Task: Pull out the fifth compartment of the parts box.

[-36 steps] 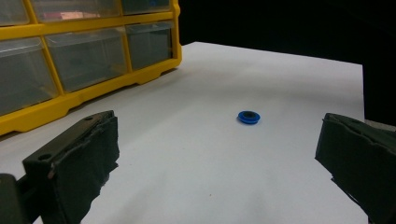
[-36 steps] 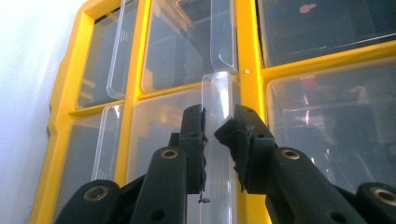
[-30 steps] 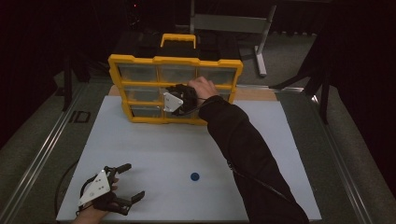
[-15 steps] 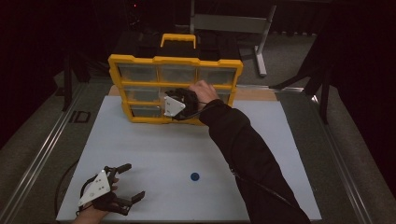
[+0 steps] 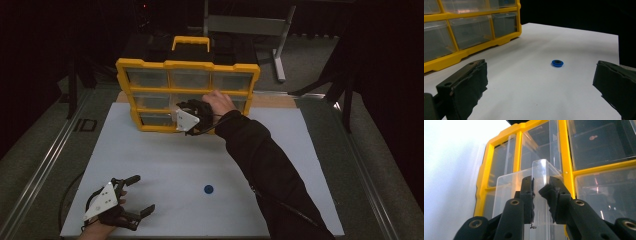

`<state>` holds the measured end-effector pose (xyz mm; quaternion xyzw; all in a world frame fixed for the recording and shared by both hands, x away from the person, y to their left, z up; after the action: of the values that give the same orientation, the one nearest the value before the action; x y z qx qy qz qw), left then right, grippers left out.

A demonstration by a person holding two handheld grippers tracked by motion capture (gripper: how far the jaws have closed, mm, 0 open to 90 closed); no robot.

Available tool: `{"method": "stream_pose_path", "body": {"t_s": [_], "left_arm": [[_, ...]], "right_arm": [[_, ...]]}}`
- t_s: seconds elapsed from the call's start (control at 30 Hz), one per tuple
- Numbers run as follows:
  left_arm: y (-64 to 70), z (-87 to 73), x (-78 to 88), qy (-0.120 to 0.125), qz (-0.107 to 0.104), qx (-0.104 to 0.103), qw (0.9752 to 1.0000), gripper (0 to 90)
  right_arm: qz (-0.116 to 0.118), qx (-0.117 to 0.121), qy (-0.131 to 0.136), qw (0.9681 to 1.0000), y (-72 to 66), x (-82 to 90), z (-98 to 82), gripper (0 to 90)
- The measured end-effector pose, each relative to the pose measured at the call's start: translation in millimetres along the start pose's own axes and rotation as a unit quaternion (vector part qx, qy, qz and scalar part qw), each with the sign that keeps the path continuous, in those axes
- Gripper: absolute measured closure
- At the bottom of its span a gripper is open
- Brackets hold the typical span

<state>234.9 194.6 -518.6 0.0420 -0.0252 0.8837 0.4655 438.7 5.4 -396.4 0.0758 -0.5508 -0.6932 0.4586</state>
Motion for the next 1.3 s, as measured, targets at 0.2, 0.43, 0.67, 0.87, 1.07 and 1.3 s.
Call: {"method": "stream_pose_path", "body": {"t_s": [0.2,0.43,0.67,0.87,1.07,1.3], "left_arm": [[0.2,0.0,0.1,-0.001,0.001,0.0,1.0,0.0],[0.0,-0.2,0.0,-0.001,0.001,0.001,1.0,0.0],[0.3,0.1,0.2,-0.001,0.001,-0.001,1.0,0.0],[0.1,-0.1,0.0,-0.002,0.002,-0.001,1.0,0.0],[-0.2,0.2,0.2,-0.001,0.002,-0.001,1.0,0.0],[0.2,0.0,-0.5,-0.002,0.002,-0.002,1.0,0.0]], "right_arm": [[0.0,-0.001,0.001,1.0,-0.8,4.8,2.1,75.1],[0.005,-0.003,0.006,1.0,-4.0,7.6,6.0,75.1],[0.01,-0.01,0.012,0.9998,-7.4,10.0,8.1,75.0],[0.017,-0.01,0.014,0.9997,-8.3,13.8,9.6,75.0],[0.02,-0.003,0.02,0.9996,-12.2,16.9,14.5,74.9],[0.023,0.003,0.021,0.9995,-15.0,23.1,18.0,74.9]]}}
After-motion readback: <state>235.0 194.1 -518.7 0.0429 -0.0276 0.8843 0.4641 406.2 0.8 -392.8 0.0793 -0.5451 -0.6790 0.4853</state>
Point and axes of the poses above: each handheld gripper's, and its own axes: x roughly backward along the jaws, z roughly out of its top, y roughly to its right, the point moved 5 cm from there along -x, roughly forward along the jaws, and after that the axes turned 7 degrees about y, right-handed, at the moved point
